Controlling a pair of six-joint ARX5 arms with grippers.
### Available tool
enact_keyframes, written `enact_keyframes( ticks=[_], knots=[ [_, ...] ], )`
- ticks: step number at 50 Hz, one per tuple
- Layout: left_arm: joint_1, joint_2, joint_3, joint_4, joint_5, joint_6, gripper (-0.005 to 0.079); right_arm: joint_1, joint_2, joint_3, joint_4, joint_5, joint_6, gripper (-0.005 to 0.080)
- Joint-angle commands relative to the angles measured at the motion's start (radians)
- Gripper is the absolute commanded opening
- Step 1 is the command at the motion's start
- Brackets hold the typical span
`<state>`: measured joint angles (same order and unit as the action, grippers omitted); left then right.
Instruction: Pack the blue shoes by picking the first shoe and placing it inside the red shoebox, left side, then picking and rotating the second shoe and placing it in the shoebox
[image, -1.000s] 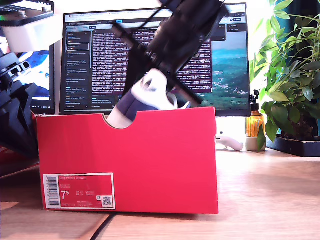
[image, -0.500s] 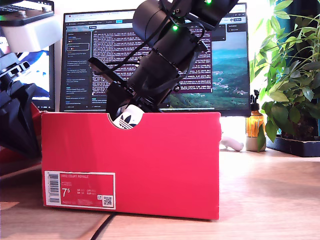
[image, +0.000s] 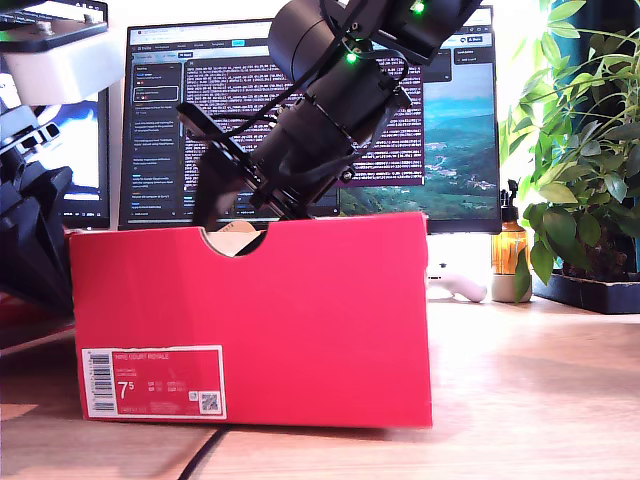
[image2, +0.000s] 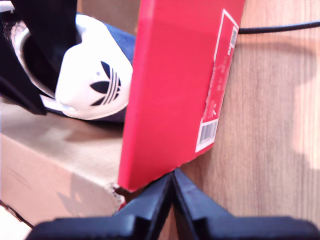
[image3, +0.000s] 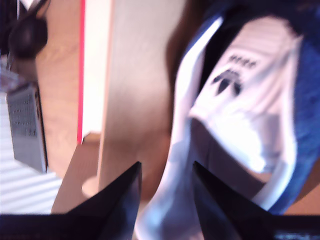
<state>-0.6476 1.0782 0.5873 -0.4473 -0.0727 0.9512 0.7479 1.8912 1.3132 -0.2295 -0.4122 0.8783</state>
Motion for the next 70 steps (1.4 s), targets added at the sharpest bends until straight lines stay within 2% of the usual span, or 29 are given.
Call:
enact_keyframes(
  ticks=[1, 15, 24, 33, 36, 43, 50, 53, 70],
  knots=[
    [-0.003, 0.016, 0.004, -0.002, 0.005, -0.010, -0.0019, 0.003, 0.009, 0.053, -0.025, -0.005, -0.033, 0.0291],
    [-0.003, 0.016, 0.004, -0.001, 0.013, -0.011, -0.0018, -0.053, -0.011, 0.268, -0.298, 0.002, -0.117, 0.0291],
    [-0.003, 0.016, 0.004, -0.001, 0.013, -0.011, -0.0018, -0.129, -0.011, 0.396, -0.462, 0.002, -0.114, 0.0291],
    [-0.003, 0.016, 0.004, -0.001, 0.013, -0.011, -0.0018, -0.235, -0.011, 0.419, -0.615, 0.005, -0.013, 0.0291],
    [-0.003, 0.016, 0.004, -0.001, 0.013, -0.011, -0.0018, -0.265, -0.011, 0.419, -0.706, 0.066, -0.003, 0.0291],
    [-0.003, 0.016, 0.004, -0.001, 0.013, -0.011, -0.0018, -0.317, -0.014, 0.419, -0.944, 0.290, 0.051, 0.0289],
    [-0.003, 0.016, 0.004, -0.001, 0.013, -0.011, -0.0018, -0.336, -0.026, 0.418, -1.135, 0.437, 0.210, 0.0241],
    [-0.003, 0.016, 0.004, 0.000, 0.013, -0.011, -0.0018, -0.339, -0.040, 0.418, -1.136, 0.494, 0.221, 0.0231],
    [-0.003, 0.016, 0.004, -0.001, 0.014, -0.011, -0.0018, -0.365, -0.208, 0.415, -1.138, 0.643, 0.349, 0.0254]
  ],
)
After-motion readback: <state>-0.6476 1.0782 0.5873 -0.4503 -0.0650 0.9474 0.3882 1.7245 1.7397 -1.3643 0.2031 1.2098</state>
